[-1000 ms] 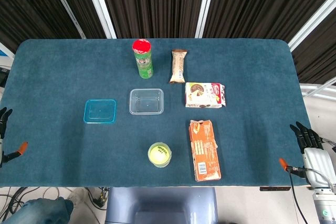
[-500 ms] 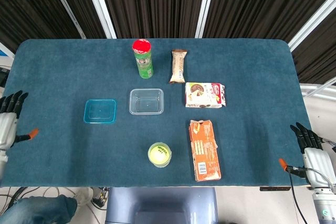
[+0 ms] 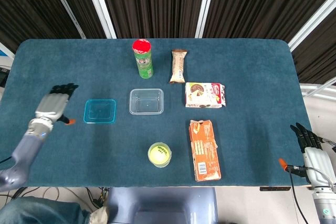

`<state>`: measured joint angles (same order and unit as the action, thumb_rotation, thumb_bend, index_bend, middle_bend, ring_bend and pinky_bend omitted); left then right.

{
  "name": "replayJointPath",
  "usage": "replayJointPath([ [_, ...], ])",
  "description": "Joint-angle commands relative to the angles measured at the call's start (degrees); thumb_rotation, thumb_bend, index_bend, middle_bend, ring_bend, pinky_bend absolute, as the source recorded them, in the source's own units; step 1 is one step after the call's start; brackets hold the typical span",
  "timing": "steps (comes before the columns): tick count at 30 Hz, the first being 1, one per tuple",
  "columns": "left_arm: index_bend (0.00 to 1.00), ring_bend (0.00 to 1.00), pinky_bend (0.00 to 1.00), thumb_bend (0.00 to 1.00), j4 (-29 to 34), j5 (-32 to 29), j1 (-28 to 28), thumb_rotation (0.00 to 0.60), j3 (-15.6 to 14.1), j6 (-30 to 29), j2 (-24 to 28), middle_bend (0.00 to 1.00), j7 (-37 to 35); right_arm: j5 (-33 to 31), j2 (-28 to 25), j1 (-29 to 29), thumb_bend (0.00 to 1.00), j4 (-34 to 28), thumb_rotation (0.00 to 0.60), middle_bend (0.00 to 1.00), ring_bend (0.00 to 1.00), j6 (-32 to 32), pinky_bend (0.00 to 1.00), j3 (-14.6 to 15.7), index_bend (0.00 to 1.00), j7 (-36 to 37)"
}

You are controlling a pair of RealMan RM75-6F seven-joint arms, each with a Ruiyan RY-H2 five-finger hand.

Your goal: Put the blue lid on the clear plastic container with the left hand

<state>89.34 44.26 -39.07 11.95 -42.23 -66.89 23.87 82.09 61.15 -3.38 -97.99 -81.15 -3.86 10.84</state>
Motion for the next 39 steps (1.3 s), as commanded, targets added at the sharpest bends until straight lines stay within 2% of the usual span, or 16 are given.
replayJointPath([
  [1,0.0,0.0,0.03,0.12,-3.2,-2.9,-3.3,0.6,-1.7,1.7,-3.3,0.0,2.6,-0.2,-0.1,0.1,0.29,-0.1,0.6,0.0,0.0,0.1,0.0,0.0,0.07,0.3],
  [7,0.0,0.0,0.03,0.1,-6.9,-7.6,-7.1,0.6,-4.4,1.1,-8.1,0.0,6.4,-0.6,-0.2,0.0,0.29,0.0,0.6,0.0,0.0,0.5,0.0,0.0,0.07,0.6],
  [17,0.0,0.0,0.03,0.1,-10.6,-10.4,-8.7,0.6,-6.5,-1.5,-12.9,0.01,7.7,-0.8,-0.4,0.0,0.29,-0.2,0.6,0.0,0.0,1.0,0.0,0.1,0.07,0.9],
  [25,0.0,0.0,0.03,0.1,-14.1,-8.6,-9.6,0.6,-7.2,1.2,-15.0,0.03,5.7,-1.2,-0.4,0.0,0.29,-0.3,0.6,0.0,0.0,1.2,0.0,0.0,0.07,0.8],
  [39,0.0,0.0,0.03,0.1,-17.8,-8.6,-11.4,0.6,-8.3,1.7,-18.1,0.1,5.9,-1.5,-0.4,0.0,0.29,-0.3,0.6,0.0,0.0,1.3,0.0,-0.1,0.07,0.7],
])
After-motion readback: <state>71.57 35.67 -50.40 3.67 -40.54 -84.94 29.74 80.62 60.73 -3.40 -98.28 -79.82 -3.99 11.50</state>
